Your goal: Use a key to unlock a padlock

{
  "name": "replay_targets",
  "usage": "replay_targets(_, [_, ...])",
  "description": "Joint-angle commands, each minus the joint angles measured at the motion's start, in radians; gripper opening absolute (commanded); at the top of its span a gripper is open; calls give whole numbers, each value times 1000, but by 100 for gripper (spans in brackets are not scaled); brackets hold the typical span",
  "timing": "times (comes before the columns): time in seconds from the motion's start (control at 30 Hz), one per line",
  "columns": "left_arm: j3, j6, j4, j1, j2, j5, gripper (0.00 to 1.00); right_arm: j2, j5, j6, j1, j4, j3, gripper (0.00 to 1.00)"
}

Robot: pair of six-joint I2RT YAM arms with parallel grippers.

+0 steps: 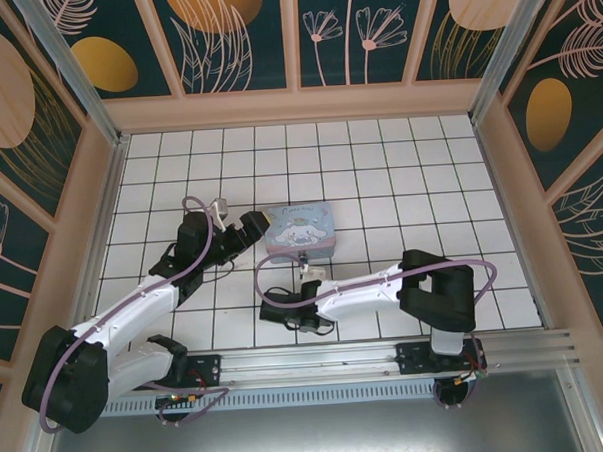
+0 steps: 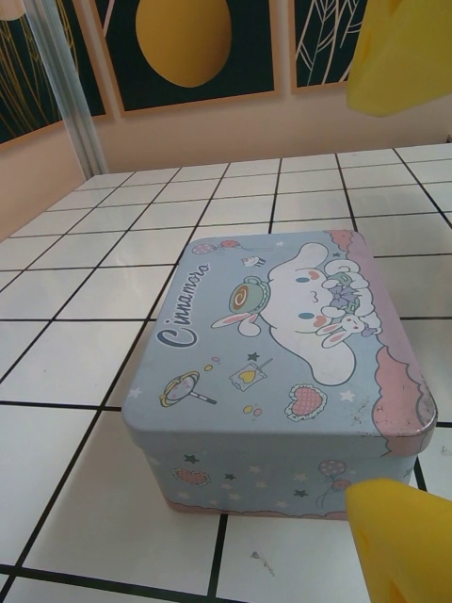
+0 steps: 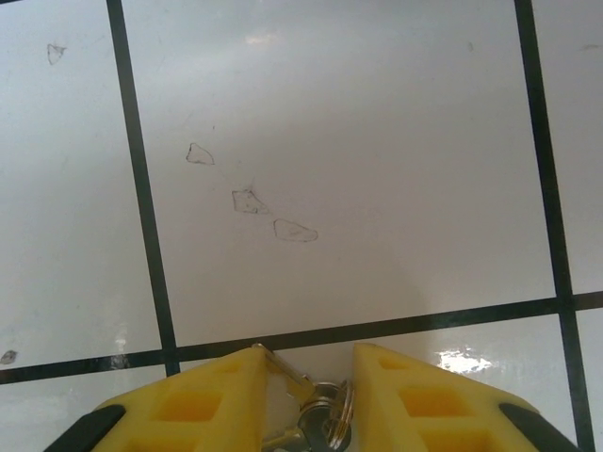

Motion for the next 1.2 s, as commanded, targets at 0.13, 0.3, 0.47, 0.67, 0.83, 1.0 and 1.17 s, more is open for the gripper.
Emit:
replay_targets(0.13, [-5,-5,27,4,-4,-10,99,42,-139,17,31,47,-28,20])
replay_targets(0.3, [-9,-4,27,4,-4,-11,98,17,-151,9,28,92,-66,0])
replay_targets(0.47, [-14,-1,22,4,-5,-11,98,-31,-140,3,18,139,-107,0])
replay_targets(0.67, [-19,-2,23,4,-7,-8,99,-104,-92,5,13,163,-125,0])
replay_targets(0.83, [-20,-3,23,4,-9,-7,99,-172,-57,22,2,190,-157,0])
replay_targets(1.0, [-20,-3,23,4,-7,-2,98,-239,-31,35,-9,202,-182,0])
replay_targets(1.17, [-20,-7,28,4,-4,8,98,-312,-3,43,-23,197,-202,0])
